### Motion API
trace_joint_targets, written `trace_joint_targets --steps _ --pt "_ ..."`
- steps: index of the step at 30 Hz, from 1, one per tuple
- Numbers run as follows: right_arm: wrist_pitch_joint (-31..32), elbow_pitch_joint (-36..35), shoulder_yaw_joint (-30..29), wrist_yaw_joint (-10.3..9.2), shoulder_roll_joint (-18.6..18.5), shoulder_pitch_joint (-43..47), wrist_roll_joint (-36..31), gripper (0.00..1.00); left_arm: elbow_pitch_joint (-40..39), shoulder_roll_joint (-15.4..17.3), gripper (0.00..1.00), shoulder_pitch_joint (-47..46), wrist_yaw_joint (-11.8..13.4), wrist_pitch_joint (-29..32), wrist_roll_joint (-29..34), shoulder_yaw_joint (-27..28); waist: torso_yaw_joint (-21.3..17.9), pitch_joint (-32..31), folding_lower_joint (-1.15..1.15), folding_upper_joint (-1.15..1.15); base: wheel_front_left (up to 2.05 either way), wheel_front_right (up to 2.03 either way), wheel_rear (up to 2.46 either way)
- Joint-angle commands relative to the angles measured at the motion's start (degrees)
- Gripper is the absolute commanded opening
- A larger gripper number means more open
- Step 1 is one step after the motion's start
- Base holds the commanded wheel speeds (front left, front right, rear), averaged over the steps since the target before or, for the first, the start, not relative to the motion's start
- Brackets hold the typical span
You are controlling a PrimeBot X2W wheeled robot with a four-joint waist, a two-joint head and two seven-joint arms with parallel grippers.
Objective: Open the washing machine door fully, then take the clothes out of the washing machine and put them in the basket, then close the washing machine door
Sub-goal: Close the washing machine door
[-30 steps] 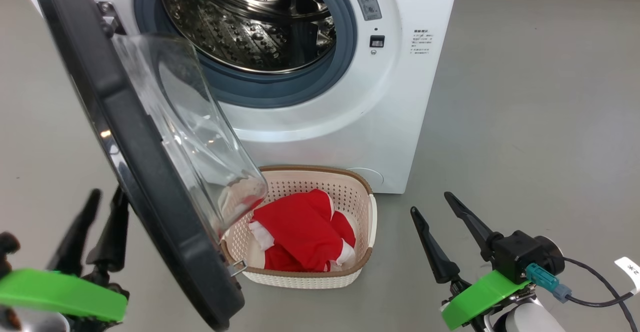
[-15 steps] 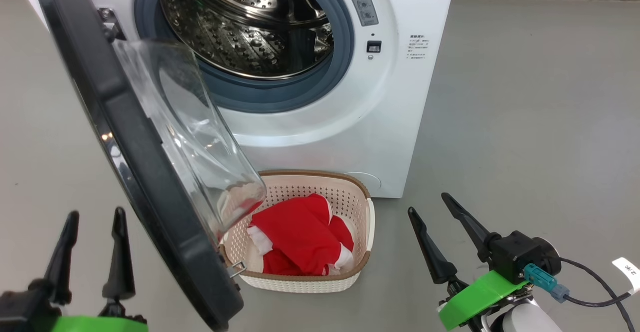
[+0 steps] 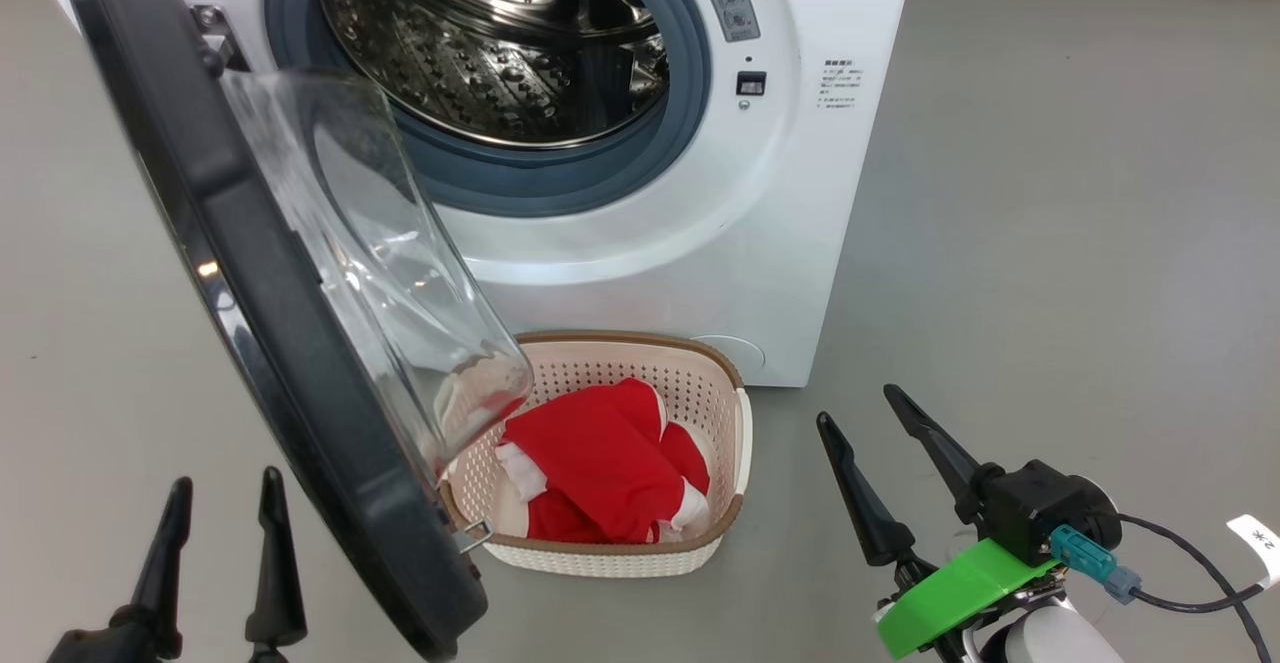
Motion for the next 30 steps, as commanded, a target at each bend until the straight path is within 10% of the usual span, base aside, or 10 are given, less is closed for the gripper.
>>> trace_joint_targets --steps 1,30 --pt "-0.4 -1.3 0.8 0.2 0.0 -1.3 0.1 1.0 -1.6 0.7 1.0 -0.6 0.4 -0.7 0.8 2.1 0.1 0.0 0.0 0.0 0.0 0.0 0.0" --pt "-0.4 -1.0 1.7 0.2 0.1 -1.9 0.5 1.0 0.0 -4.4 1.0 -0.5 -3.0 -0.7 7.8 5.8 0.8 0.5 0.0 0.0 0.0 0.0 0.0"
